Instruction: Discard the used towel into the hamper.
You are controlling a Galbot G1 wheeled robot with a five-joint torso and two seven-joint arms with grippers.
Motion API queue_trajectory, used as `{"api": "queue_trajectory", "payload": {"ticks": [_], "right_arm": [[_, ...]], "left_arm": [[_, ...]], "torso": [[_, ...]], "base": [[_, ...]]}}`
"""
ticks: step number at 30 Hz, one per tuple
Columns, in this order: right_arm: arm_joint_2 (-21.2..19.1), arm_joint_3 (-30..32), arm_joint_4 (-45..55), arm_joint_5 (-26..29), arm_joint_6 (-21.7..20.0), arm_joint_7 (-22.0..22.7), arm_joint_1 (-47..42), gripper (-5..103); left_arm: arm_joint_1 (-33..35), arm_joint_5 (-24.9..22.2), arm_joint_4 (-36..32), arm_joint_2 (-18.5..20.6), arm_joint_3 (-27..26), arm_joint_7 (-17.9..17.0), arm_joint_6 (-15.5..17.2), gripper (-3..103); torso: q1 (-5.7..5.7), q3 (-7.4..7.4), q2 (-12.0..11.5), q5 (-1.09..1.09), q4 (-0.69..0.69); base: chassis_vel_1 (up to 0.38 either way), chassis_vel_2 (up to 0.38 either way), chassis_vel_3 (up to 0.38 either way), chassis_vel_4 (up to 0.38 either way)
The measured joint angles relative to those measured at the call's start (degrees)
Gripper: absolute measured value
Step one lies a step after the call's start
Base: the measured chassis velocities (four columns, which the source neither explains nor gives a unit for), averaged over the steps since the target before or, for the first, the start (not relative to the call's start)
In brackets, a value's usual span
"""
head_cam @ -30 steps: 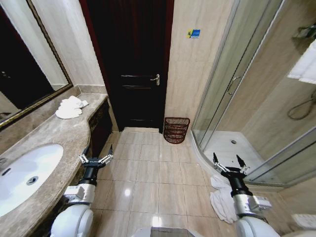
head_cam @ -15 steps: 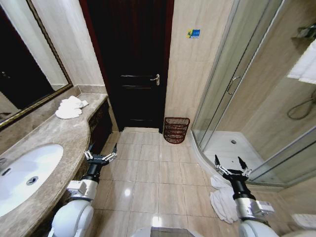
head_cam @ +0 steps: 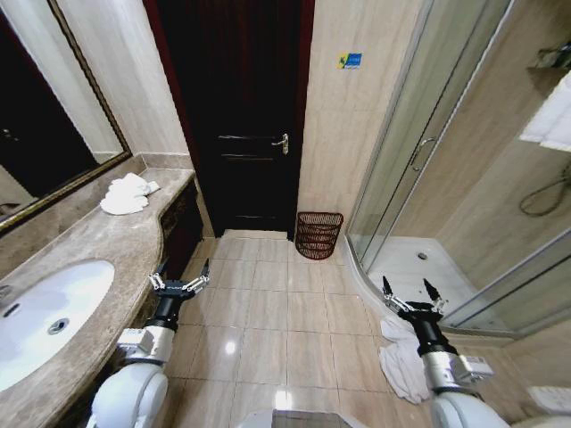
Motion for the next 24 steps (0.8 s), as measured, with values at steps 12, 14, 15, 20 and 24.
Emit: {"api": "queue_trajectory", "payload": {"ticks": [12,14,15,20,24], "right_arm": [[-0.5,0.0,-0.5,0.4,-1.4,0.8,1.5,100],[-0.4,-0.1,-0.4,0.3,-1.5,0.9,1.3,100],[-0.4,-0.1,-0.4,0.3,-1.5,0.9,1.3,100],[-0.1,-0.4,-0.5,0.3,-1.0,1.2,0.9,100],[0.0,-0.5,-1.3,0.4,-0.5,1.2,0.9,100]], "left_arm": [[0.1,3.0,-0.3,-3.9,0.2,-0.8,-0.1,100],[0.8,3.1,0.0,-4.8,0.1,-0.7,-1.3,100],[0.8,3.1,0.0,-4.8,0.1,-0.7,-1.3,100],[1.7,3.6,-0.3,-5.6,0.1,-0.6,-2.2,100],[1.8,4.1,-0.9,-6.8,0.8,-0.3,-2.2,100]], "torso": [[0.00,0.00,0.0,0.01,0.00],[0.00,0.00,0.0,0.01,0.00],[0.00,0.00,0.0,0.01,0.00],[0.00,0.00,0.0,0.01,0.00],[0.00,0.00,0.0,0.01,0.00]], "base": [[0.000,0.000,0.000,0.000],[0.000,0.000,0.000,0.000],[0.000,0.000,0.000,0.000],[0.000,0.000,0.000,0.000],[0.000,0.000,0.000,0.000]]}}
